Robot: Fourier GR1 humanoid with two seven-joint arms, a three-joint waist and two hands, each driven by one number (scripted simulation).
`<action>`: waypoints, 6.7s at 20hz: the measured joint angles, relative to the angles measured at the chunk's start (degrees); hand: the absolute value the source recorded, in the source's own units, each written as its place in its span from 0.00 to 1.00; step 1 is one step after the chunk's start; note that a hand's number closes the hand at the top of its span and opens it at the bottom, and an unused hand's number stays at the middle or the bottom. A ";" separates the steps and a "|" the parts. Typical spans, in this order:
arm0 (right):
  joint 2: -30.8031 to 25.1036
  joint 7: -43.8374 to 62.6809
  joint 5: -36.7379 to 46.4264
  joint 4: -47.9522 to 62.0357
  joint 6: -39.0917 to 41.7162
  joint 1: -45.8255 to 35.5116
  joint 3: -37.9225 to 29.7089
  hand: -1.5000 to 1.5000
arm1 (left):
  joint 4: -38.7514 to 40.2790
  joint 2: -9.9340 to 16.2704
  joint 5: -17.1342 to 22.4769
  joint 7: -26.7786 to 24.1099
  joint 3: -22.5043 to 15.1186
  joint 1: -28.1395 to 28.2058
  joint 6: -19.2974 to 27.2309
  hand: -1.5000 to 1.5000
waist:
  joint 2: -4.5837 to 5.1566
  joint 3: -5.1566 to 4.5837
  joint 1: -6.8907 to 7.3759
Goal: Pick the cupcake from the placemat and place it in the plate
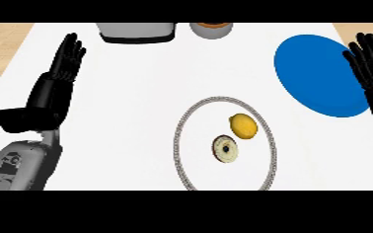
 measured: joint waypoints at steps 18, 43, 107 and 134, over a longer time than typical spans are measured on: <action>11.77 -29.49 16.61 19.19 1.21 6.19 12.10 0.00 | 7.90 -1.36 1.65 12.67 0.54 6.09 -0.71 0.50 | 0.33 -0.24 1.31; 8.54 -2.12 44.86 7.84 8.24 4.77 24.40 0.00 | 8.42 -2.84 -0.73 15.05 4.79 5.58 -4.37 0.50 | 0.10 -0.32 0.89; 26.27 16.42 81.49 16.69 -12.14 -18.06 7.58 1.00 | 6.73 -9.08 -7.40 15.73 9.53 6.91 -7.96 0.50 | -0.04 -0.32 0.48; 3.50 -7.50 60.44 61.54 -10.84 -28.37 -20.80 0.00 | 7.90 -9.32 -7.82 15.15 10.27 5.20 -9.75 0.50 | 0.71 -0.21 2.26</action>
